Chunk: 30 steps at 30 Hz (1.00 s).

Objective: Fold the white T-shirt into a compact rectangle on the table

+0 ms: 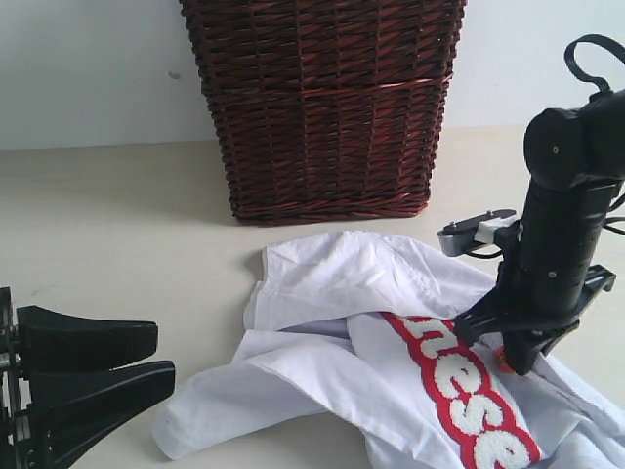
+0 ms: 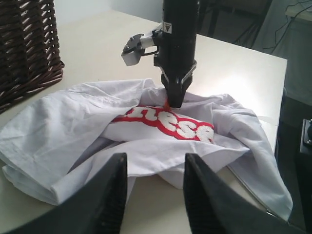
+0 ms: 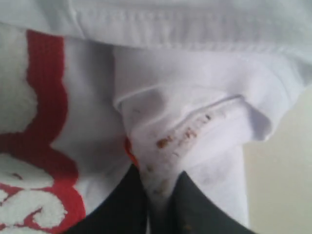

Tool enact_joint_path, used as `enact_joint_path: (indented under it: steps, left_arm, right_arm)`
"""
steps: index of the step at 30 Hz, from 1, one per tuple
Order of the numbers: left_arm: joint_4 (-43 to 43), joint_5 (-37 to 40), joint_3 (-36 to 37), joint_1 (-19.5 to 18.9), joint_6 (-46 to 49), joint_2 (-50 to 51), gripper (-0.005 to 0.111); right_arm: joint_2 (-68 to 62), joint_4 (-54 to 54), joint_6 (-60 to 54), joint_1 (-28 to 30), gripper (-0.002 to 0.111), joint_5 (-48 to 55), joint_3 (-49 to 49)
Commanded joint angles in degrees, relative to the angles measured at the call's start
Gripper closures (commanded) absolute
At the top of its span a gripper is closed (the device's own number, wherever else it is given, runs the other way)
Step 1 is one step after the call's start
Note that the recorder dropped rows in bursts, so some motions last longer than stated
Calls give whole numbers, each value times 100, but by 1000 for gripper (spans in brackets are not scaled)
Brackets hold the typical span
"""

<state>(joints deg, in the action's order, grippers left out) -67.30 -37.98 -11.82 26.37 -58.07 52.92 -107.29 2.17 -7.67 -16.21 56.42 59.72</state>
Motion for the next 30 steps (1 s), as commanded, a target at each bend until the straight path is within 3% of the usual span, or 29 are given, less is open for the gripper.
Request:
enact_joint_path:
  steps: [1, 9, 20, 25, 30]
  left_arm:
    - [2, -5, -32, 5, -74, -34, 68]
    - [-213, -524, -32, 5, -207, 219, 68]
    - [-107, -617, -32, 5, -39, 413, 68]
    - [-221, -736, -32, 5, -85, 413, 68]
    - [146, -1437, -42, 32, 393, 665, 68]
  right_arm:
    - [369, -108, -319, 24, 108, 455, 365]
    - [1659, -68, -474, 24, 108, 1312, 1665]
    - [2724, 572, -209, 24, 108, 1355, 4324]
    - [2711, -382, 767, 24, 108, 1355, 4195]
    - [2684, 386, 602, 24, 108, 1355, 4121]
